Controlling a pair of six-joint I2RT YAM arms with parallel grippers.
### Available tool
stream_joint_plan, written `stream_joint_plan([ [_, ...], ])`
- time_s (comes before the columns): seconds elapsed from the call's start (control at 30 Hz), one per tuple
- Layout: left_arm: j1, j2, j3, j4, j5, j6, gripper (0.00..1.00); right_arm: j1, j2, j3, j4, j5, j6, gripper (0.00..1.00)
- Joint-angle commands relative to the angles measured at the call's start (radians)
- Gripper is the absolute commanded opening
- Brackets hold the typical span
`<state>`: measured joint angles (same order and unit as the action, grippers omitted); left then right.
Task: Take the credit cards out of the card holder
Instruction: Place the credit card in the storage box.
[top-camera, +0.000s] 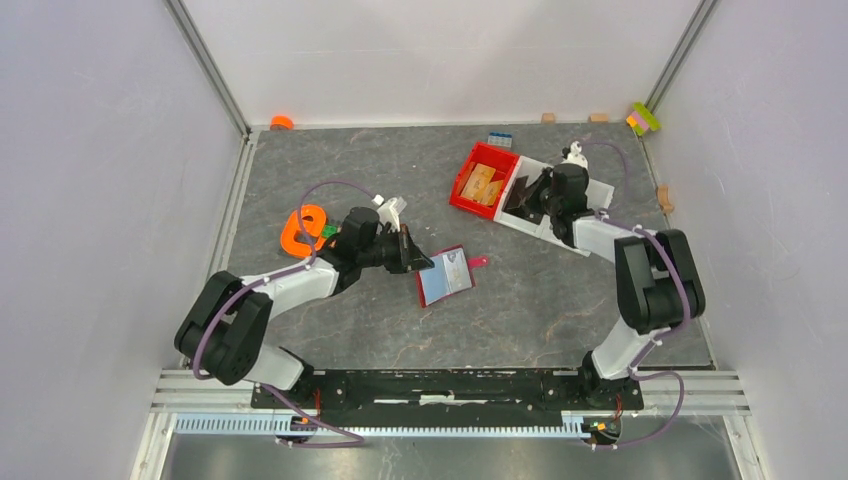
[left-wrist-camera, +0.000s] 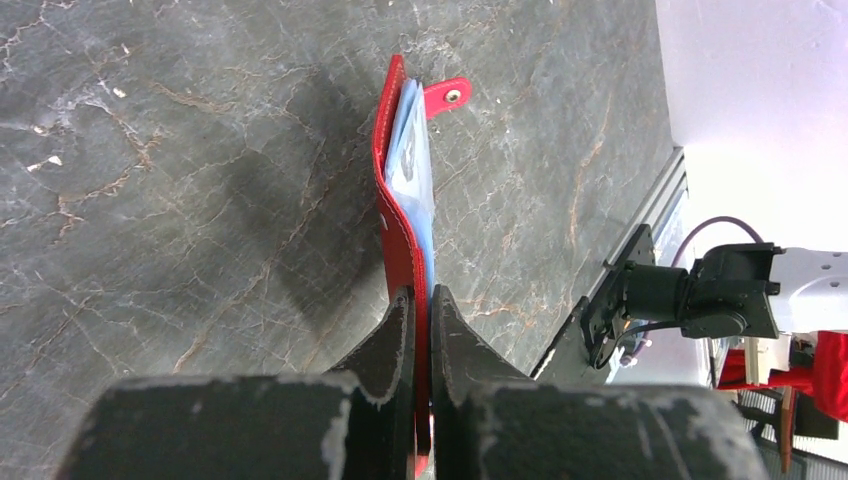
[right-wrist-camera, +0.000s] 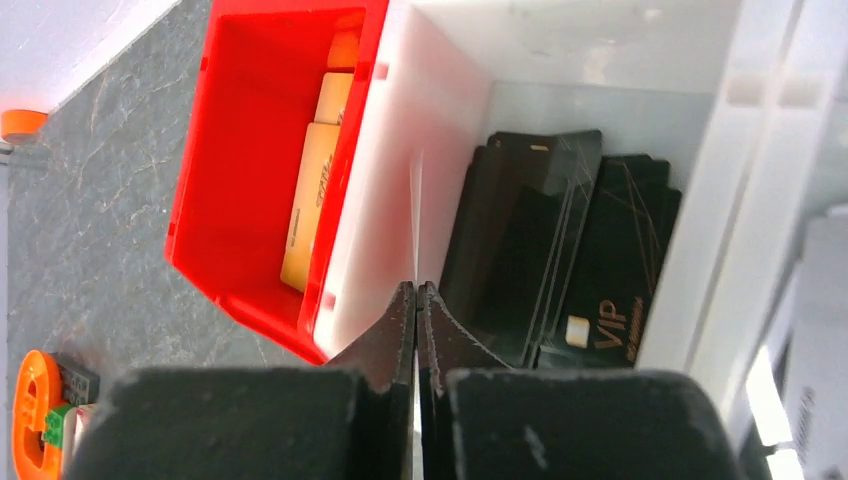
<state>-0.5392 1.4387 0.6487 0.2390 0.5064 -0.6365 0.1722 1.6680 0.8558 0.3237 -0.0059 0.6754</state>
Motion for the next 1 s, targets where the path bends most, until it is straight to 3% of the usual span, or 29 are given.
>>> stream_joint_plan([
  [0.0,-0.013,0.012,0.049,-0.016,-0.028,0.045,0.07,-0.014,0.081,0.111,0.049,-0.096,0.028,0.02],
  [0.17,-0.027,0.033,0.066,-0.044,-0.046,0.053,0.07,-0.017,0.112,0.206,-0.078,-0.034,-0.020,0.36],
  [0.27,-0.032,0.037,0.072,-0.055,-0.056,0.062,0.07,-0.018,0.048,0.180,-0.097,0.000,-0.047,0.63],
  [0.53,-0.033,0.012,0.071,-0.083,-0.091,0.102,0.07,-0.011,-0.220,0.036,-0.142,0.009,-0.154,0.71],
  [0.73,-0.034,0.002,0.072,-0.090,-0.095,0.127,0.07,0.058,-0.394,-0.186,-0.073,-0.044,-0.161,0.68],
  [0.87,-0.045,0.003,0.074,-0.091,-0.092,0.139,0.07,0.092,-0.435,-0.246,-0.066,0.038,-0.145,0.68],
  [0.97,-0.054,0.005,0.081,-0.099,-0.100,0.145,0.07,0.093,-0.390,-0.191,-0.089,0.107,-0.134,0.73],
])
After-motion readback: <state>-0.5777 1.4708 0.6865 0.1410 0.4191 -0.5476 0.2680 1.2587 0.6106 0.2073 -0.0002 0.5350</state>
